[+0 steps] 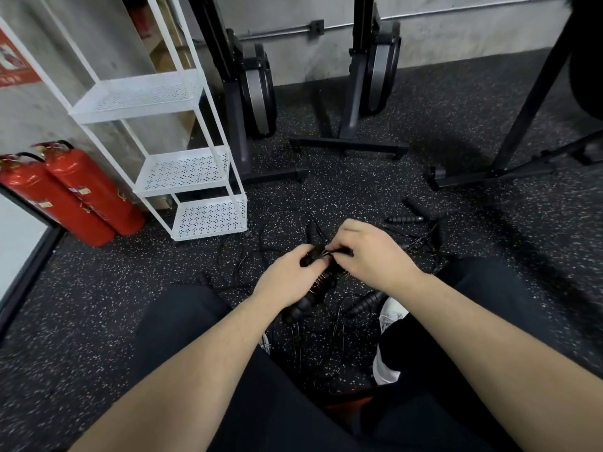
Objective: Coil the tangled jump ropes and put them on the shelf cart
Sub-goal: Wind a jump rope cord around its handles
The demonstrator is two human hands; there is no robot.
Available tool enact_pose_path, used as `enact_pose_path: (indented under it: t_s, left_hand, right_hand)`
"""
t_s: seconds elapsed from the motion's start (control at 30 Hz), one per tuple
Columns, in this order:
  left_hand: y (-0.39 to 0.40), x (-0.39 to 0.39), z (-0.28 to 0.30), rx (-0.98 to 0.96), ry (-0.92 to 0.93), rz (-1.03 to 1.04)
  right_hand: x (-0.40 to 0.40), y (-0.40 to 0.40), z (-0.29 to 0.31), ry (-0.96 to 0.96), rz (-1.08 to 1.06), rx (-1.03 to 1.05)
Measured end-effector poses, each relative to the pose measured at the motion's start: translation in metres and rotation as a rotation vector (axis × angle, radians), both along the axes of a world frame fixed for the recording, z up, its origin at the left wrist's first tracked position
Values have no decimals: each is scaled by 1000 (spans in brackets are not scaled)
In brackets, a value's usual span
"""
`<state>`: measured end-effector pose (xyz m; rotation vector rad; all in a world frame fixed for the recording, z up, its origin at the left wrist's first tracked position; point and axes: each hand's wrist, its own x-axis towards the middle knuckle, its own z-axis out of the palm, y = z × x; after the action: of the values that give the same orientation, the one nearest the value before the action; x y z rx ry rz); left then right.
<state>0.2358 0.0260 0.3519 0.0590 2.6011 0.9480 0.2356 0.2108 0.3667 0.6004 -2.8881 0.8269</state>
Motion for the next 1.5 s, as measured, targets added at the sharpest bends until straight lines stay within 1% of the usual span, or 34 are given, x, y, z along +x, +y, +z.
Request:
enact_pose_path:
  t_s: [0.07,0.13,0.2,0.27,0.33,0.4,0.5,0.6,0.67,0.73,0.77,0.83,0.9,0.97,1.0,1.07,1.17,1.2,1.27,1.3,1.33,1.4,1.5]
  left_hand:
    - [-1,-2,-3,82,-22,51]
    - [-4,-1,-3,82,-16,79]
    - [-8,1,0,14,37,87]
    - [-10,3,2,-45,109,79]
    - [-9,5,2,-95,174,42]
    - [-6,6,1,-162,227,-16]
    - [-4,7,0,-232,256,-62]
    - [0,7,-1,-275,262,-94]
    - [3,6,-1,-254,238,-86]
    - [4,4,1,-177,149,-69]
    - [4,4,2,-98,75,-65]
    - [2,7,2,124,-84,-47]
    - [0,11,1,382,-252,33]
    - [2,12,-1,581,-413,120]
    - [4,12,-1,641,-448,158]
    - [10,8,-2,658,-404,236]
    - [12,3,-8,661,-367,303]
    - [10,3,-9,649,-363,300]
    - [7,5,-10,593,-317,261]
    - [6,6,-10,538,-261,222]
    - [7,7,-10,479,-201,182]
    - [10,4,-8,391,-107,146]
    - [14,-2,-7,316,-85,137]
  right_hand:
    - [0,2,-3,98,62,-4]
    - [0,3,-8,109,106,-26]
    - [2,2,-9,17,103,-89]
    - [2,-1,-9,-92,45,-166]
    - [1,-4,-6,-133,-43,-226]
    - [0,-4,-3,-188,-79,-243]
    - [-2,-1,0,-347,-87,-181]
    - [-3,1,-3,-278,-67,17]
    - [-3,0,-4,-216,-65,89]
    - [-2,1,-3,-169,-79,111]
    - [-1,1,-2,-154,-100,107]
    - [-1,3,0,-126,-152,63]
    - [0,4,2,-74,-184,21]
    - [-1,4,4,-13,-216,-18]
    - [-1,4,4,-1,-222,-36]
    - [0,2,6,15,-196,-48]
    - [-2,4,3,164,-33,125]
    - [-3,6,0,148,9,142]
    - [0,7,0,-53,33,55]
    - [-1,7,-1,-169,21,14]
    - [-1,5,-3,-246,7,-10]
    - [-4,-2,-7,-345,-43,-13]
    - [-6,-16,-10,-406,-185,-59]
